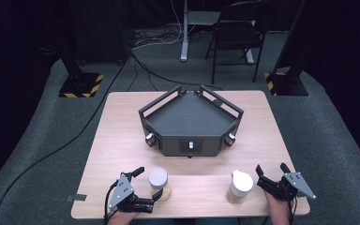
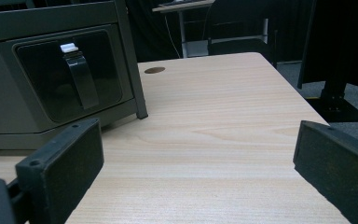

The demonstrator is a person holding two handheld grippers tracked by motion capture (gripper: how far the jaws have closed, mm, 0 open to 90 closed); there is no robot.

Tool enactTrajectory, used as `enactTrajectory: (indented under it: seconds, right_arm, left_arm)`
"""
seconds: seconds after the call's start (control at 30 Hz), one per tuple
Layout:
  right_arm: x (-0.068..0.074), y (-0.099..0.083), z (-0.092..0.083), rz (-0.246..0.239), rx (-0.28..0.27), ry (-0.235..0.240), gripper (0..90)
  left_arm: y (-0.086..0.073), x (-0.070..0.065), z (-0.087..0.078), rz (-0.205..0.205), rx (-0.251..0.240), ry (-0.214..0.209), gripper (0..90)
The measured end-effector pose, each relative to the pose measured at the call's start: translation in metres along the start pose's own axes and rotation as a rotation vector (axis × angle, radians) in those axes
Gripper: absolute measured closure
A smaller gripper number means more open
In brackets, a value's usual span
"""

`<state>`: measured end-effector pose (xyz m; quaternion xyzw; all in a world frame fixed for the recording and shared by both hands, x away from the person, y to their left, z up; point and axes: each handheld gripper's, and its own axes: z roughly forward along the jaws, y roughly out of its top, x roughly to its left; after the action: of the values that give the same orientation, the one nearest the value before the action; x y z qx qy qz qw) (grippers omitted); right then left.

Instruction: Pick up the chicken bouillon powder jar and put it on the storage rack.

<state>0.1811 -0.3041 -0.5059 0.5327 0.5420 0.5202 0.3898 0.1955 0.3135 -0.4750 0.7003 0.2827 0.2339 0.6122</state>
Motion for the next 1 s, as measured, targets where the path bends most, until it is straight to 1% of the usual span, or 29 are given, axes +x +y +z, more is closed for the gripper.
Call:
enactTrajectory:
  seconds: [0.07, 0.1, 0.17, 0.37, 0.5, 0.6, 0.63, 0.7, 0.77, 0.93, 0.97, 1.0]
  right_arm:
    - [0.000, 0.000, 0.000, -0.001, 0.000, 0.000, 0.6]
    - [0.000, 0.000, 0.000, -0.001, 0.000, 0.000, 0.6]
    - [0.000, 0.000, 0.000, -0.001, -0.001, 0.001, 0.6]
    - [0.000, 0.000, 0.000, 0.001, 0.000, 0.002, 0.6]
    - [0.000, 0.000, 0.000, 0.000, 0.002, 0.003, 0.6]
    - [0.000, 0.000, 0.000, 0.000, 0.002, 0.003, 0.6]
    - [0.000, 0.000, 0.000, -0.001, 0.002, 0.002, 0.6]
    - [0.000, 0.000, 0.000, -0.001, 0.001, 0.003, 0.6]
    - [0.000, 0.000, 0.000, 0.000, 0.001, 0.002, 0.6]
    - [0.000, 0.000, 0.000, 0.000, 0.001, 0.003, 0.6]
    - [0.000, 0.000, 0.000, 0.000, 0.001, 0.003, 0.6]
    - [0.000, 0.000, 0.000, 0.001, 0.000, 0.002, 0.6]
  left_arm:
    - [-0.003, -0.005, 0.001, 0.007, -0.017, 0.028, 0.0]
    - [-0.004, -0.007, 0.003, 0.004, -0.022, 0.039, 0.0]
    - [-0.005, -0.010, 0.005, 0.005, -0.022, 0.054, 0.0]
    - [-0.005, -0.011, 0.009, 0.006, -0.008, 0.046, 0.0]
    - [-0.005, -0.015, 0.010, 0.012, -0.011, 0.058, 0.0]
    - [-0.005, -0.018, 0.012, 0.010, -0.012, 0.061, 0.0]
    - [-0.005, -0.018, 0.012, 0.005, -0.011, 0.063, 0.0]
    - [-0.003, -0.022, 0.014, -0.013, 0.000, 0.088, 0.0]
    - [-0.003, -0.023, 0.014, -0.036, -0.007, 0.093, 0.1]
    - [-0.002, -0.021, 0.015, -0.058, -0.004, 0.078, 0.8]
    - [-0.003, -0.020, 0.015, -0.058, -0.004, 0.071, 2.0]
    - [-0.002, -0.018, 0.015, -0.060, 0.000, 0.058, 6.1]
